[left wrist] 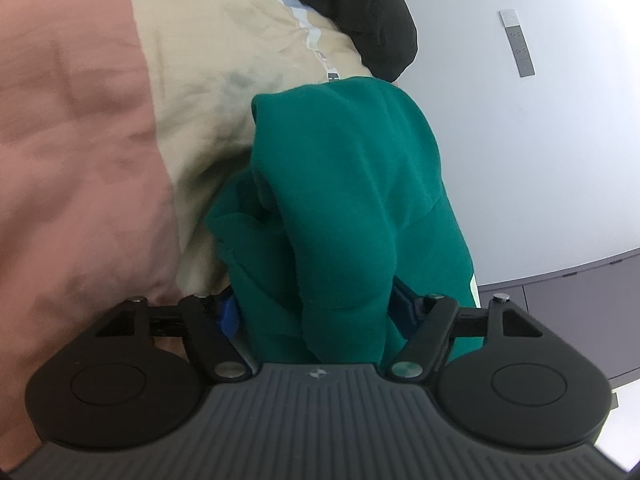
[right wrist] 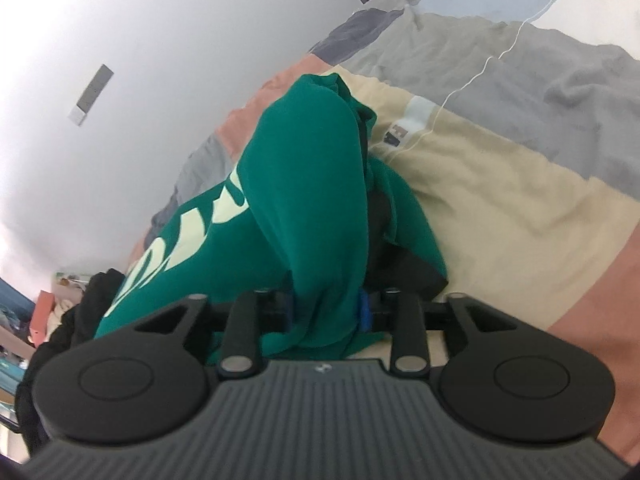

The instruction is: Fold large clothes

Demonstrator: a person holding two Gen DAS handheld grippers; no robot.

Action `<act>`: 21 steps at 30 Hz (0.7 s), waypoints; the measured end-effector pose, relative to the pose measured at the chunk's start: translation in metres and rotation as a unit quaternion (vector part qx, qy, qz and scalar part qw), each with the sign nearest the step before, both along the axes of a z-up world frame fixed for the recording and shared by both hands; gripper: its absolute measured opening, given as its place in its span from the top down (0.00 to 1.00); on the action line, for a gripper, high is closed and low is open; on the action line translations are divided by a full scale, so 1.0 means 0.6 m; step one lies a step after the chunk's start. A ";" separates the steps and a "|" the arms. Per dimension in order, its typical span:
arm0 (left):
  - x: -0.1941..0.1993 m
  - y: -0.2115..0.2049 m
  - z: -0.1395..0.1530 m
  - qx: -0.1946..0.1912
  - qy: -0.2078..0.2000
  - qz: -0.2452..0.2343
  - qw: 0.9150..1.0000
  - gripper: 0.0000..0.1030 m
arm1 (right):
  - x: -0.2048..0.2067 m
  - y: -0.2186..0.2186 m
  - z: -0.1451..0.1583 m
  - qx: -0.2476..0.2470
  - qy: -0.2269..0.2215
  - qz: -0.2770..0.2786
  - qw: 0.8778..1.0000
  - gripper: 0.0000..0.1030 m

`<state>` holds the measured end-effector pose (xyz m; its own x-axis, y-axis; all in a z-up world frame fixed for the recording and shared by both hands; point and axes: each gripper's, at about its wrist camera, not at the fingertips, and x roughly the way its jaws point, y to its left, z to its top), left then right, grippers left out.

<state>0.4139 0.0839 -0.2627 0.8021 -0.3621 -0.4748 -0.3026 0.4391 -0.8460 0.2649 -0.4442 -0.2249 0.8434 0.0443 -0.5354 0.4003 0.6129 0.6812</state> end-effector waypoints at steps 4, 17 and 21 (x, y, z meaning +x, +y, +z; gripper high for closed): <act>0.005 0.000 -0.003 0.005 0.002 0.001 1.000 0.38 | -0.014 0.009 -0.016 0.106 -0.018 0.027 0.994 0.07; 0.006 -0.002 -0.003 0.001 -0.002 0.006 1.000 0.57 | 0.035 0.028 -0.035 0.214 -0.098 -0.022 0.972 0.00; 0.005 -0.002 -0.003 0.005 -0.005 0.005 1.000 0.57 | 0.042 0.023 -0.027 0.220 -0.121 -0.014 0.968 0.00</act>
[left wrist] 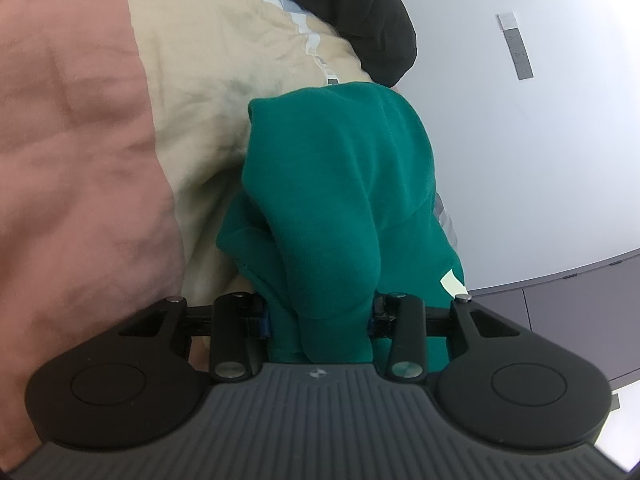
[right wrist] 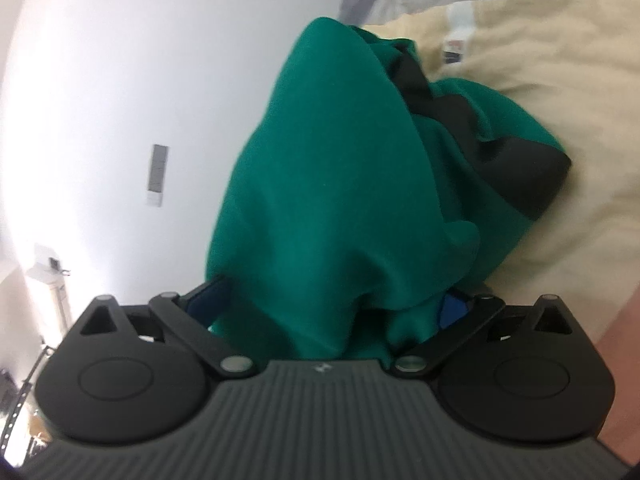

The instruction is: Fold large clothes

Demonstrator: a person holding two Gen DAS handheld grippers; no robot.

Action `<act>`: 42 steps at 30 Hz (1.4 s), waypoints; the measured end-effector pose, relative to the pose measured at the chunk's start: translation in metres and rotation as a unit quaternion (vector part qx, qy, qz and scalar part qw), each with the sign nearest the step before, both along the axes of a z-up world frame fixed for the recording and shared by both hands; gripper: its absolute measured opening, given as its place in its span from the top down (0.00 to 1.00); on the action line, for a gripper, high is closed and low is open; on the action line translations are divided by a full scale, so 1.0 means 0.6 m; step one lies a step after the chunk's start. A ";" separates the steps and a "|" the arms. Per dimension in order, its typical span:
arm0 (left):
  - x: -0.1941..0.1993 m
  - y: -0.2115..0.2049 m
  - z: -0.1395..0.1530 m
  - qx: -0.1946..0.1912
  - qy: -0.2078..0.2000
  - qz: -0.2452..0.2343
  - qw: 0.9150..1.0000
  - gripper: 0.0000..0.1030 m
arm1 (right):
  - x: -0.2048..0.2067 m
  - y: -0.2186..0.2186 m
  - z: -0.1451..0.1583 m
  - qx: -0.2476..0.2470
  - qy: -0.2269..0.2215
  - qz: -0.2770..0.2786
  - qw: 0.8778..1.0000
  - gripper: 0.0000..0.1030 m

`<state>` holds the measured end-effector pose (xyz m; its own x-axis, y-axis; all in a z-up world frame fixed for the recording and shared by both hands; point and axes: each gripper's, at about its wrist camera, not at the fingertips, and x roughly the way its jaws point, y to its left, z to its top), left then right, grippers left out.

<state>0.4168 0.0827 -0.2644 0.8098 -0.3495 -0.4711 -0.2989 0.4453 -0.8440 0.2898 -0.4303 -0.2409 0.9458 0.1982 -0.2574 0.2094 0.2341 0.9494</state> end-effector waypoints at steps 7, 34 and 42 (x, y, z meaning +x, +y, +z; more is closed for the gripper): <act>-0.005 -0.002 0.002 0.009 -0.004 -0.001 1.000 0.57 | 0.063 0.004 -0.008 -0.019 0.072 -0.005 0.997 0.00; -0.034 -0.048 0.082 0.117 -0.088 -0.034 0.989 0.70 | 0.058 0.003 0.105 -0.184 -0.006 0.043 0.982 0.84; -0.070 -0.056 0.093 0.128 -0.086 -0.042 0.987 0.70 | 0.023 -0.033 0.076 -0.132 0.026 0.056 0.989 0.84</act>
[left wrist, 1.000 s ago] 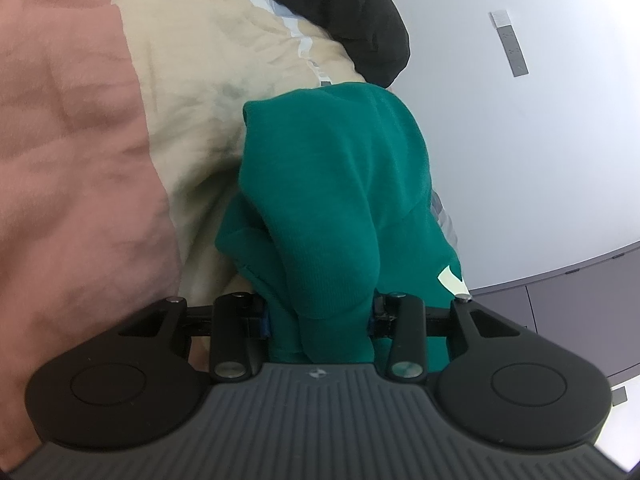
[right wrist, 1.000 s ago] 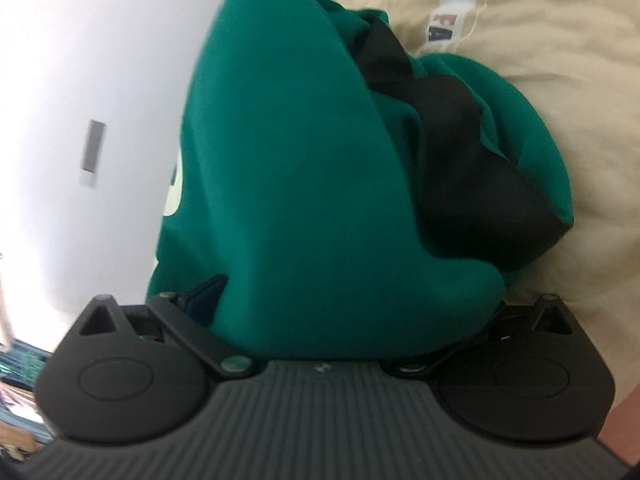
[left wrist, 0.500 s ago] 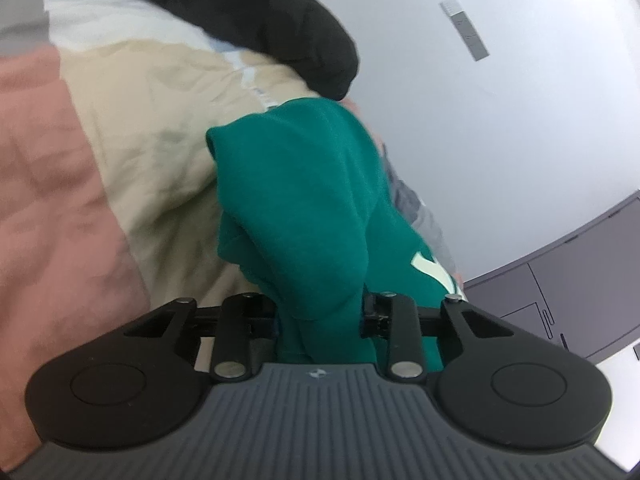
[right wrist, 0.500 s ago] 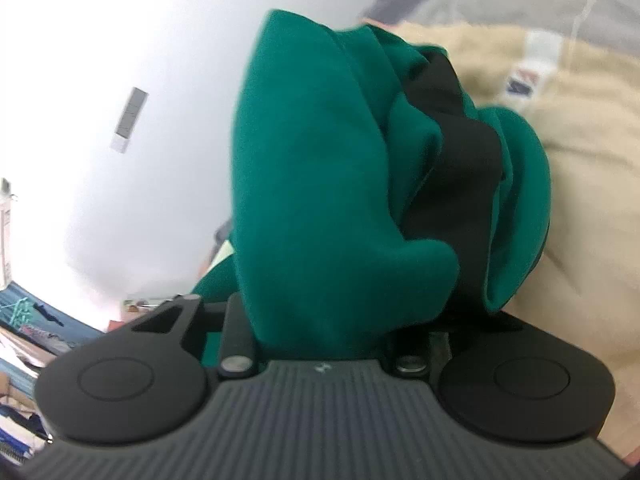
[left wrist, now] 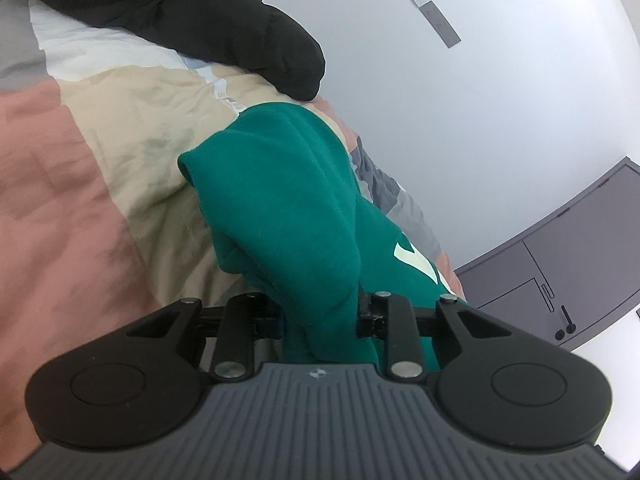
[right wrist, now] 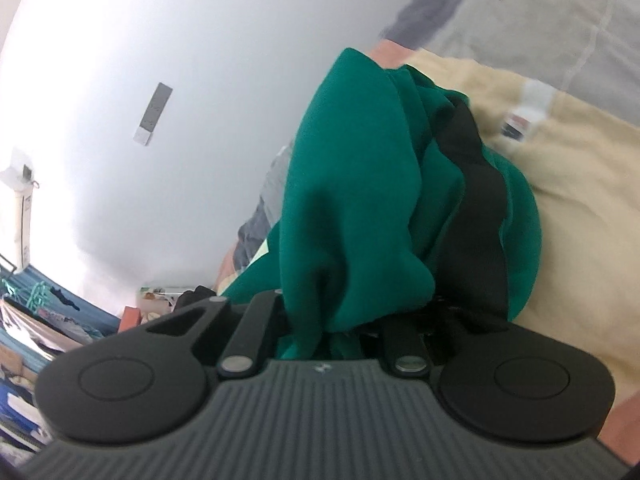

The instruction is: Fold large clothes

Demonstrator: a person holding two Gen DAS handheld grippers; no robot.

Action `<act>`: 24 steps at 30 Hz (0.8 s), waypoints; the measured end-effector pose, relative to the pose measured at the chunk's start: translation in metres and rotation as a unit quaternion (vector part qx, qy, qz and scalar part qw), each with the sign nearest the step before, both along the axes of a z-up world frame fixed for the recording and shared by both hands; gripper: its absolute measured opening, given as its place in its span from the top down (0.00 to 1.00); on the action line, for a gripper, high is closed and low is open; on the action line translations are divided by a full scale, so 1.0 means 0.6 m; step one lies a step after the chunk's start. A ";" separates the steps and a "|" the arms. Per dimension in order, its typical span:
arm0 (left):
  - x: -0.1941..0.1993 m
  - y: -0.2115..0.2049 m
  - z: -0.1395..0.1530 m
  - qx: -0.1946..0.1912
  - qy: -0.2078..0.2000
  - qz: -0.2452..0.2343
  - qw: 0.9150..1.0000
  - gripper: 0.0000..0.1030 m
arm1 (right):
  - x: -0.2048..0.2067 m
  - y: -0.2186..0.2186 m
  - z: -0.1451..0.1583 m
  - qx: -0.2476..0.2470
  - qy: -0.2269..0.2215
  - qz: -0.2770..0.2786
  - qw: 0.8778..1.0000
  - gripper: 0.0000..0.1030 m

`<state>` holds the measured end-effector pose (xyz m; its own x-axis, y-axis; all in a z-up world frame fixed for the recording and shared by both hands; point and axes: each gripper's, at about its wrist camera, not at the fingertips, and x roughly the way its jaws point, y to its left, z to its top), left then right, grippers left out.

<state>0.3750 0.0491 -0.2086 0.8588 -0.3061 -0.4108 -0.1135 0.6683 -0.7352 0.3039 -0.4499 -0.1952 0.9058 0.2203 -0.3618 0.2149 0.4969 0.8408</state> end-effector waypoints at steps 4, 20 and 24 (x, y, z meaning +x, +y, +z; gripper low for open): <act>-0.013 0.008 -0.005 -0.015 0.004 0.000 1.000 0.70 | -0.011 0.018 0.000 -0.032 0.013 -0.003 0.999 0.84; 0.007 0.033 -0.053 -0.047 0.057 0.012 0.997 0.68 | -0.040 0.018 -0.026 -0.026 0.049 0.012 0.998 0.71; 0.007 0.035 -0.056 -0.053 0.060 0.013 0.997 0.67 | -0.062 0.019 -0.015 -0.011 0.044 0.013 0.999 0.54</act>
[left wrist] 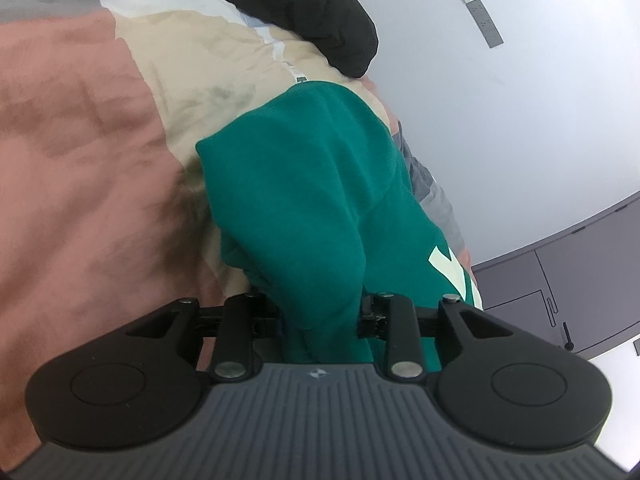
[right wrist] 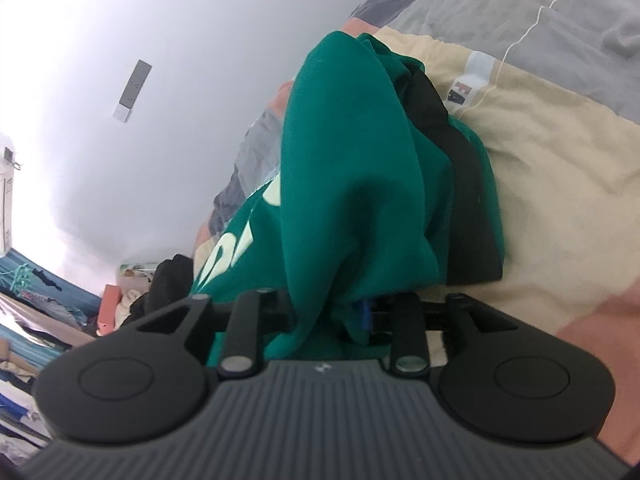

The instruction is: Fold large clothes

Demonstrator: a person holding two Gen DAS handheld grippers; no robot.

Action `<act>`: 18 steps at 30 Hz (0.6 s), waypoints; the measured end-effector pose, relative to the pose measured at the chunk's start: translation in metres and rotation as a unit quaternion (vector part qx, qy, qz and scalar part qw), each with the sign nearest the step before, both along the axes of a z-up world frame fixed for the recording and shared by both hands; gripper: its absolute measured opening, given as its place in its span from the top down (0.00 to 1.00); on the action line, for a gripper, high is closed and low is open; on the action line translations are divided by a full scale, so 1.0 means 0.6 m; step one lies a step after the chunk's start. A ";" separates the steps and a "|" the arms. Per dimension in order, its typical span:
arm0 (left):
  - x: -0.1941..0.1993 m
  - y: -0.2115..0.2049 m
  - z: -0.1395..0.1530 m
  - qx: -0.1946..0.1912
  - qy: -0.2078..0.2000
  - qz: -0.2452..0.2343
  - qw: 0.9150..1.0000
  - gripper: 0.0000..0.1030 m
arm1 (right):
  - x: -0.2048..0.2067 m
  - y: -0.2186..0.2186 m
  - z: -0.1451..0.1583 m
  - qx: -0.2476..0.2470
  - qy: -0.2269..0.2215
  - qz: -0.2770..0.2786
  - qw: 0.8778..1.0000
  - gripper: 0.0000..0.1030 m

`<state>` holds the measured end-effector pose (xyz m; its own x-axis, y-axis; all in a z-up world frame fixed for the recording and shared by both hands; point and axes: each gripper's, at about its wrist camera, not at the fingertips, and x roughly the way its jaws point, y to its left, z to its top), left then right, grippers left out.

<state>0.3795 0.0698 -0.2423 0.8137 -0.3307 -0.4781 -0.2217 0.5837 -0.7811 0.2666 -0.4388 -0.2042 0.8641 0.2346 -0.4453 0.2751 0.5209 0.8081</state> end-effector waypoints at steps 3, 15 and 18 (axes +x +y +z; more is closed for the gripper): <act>0.001 0.000 0.001 0.002 0.001 0.001 1.000 0.66 | -0.024 -0.006 -0.001 0.044 -0.017 -0.017 0.999 0.06; 0.002 -0.006 0.003 0.013 0.002 0.002 1.000 0.65 | 0.058 0.015 0.006 -0.050 0.065 -0.025 0.996 0.03; 0.003 -0.006 0.003 0.010 0.003 0.004 1.000 0.64 | 0.066 0.004 -0.044 -0.004 0.094 -0.030 0.995 0.03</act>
